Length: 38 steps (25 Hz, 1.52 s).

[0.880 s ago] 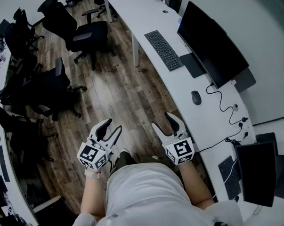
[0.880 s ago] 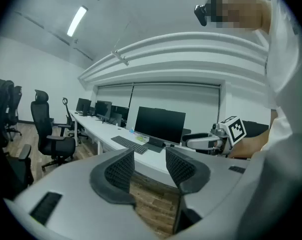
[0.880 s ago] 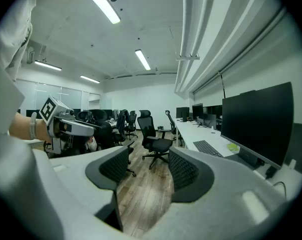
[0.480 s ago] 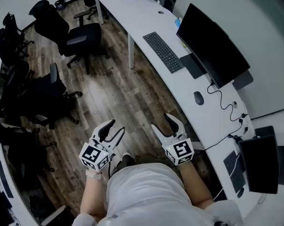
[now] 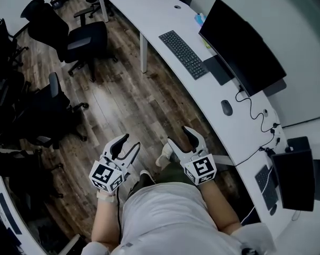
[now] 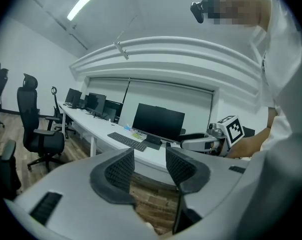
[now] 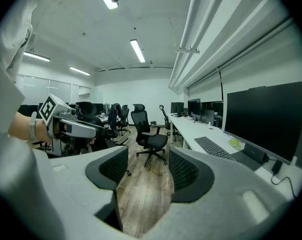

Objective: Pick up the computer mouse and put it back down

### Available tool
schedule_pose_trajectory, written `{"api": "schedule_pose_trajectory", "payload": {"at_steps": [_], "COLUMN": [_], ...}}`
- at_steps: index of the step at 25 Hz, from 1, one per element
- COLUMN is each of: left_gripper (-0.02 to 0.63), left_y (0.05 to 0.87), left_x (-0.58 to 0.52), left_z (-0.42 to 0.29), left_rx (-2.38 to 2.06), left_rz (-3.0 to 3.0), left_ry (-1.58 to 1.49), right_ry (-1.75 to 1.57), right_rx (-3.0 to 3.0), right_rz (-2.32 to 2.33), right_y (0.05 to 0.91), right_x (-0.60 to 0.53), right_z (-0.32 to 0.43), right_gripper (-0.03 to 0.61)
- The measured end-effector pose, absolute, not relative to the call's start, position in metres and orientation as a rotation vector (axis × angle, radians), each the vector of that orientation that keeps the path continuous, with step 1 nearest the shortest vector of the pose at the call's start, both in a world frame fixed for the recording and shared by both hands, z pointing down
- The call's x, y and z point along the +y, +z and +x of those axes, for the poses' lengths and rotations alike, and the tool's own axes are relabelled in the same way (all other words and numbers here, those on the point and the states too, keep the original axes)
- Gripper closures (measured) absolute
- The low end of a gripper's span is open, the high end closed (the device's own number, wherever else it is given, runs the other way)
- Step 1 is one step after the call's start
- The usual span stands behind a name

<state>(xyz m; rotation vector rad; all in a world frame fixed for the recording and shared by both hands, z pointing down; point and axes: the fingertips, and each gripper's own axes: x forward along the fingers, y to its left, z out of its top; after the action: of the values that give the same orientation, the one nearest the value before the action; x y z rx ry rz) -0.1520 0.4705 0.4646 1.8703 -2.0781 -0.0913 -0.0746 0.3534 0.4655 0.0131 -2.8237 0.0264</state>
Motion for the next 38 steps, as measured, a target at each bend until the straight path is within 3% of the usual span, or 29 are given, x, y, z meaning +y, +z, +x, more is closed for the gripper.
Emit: {"api": "schedule_pose_trajectory", "payload": {"at_steps": [20,38], "left_gripper": [0.436,0.436], "left_y": [0.469,0.484], "left_x": [0.26,0.096], "left_z": [-0.233,-0.174], "left_rx": [-1.984,-1.576], "left_rz": [1.903,2.194], "left_ry": [0.04,0.198], "right_ry": [0.119,0.26], "right_rx": [-2.835,-2.686], "right_rz": [0.132,0.662], "right_y": [0.48,0.526], "right_x": [0.13,-0.013], "right_z": [-0.161,-0.054], "right_gripper": [0.322,0.322]}}
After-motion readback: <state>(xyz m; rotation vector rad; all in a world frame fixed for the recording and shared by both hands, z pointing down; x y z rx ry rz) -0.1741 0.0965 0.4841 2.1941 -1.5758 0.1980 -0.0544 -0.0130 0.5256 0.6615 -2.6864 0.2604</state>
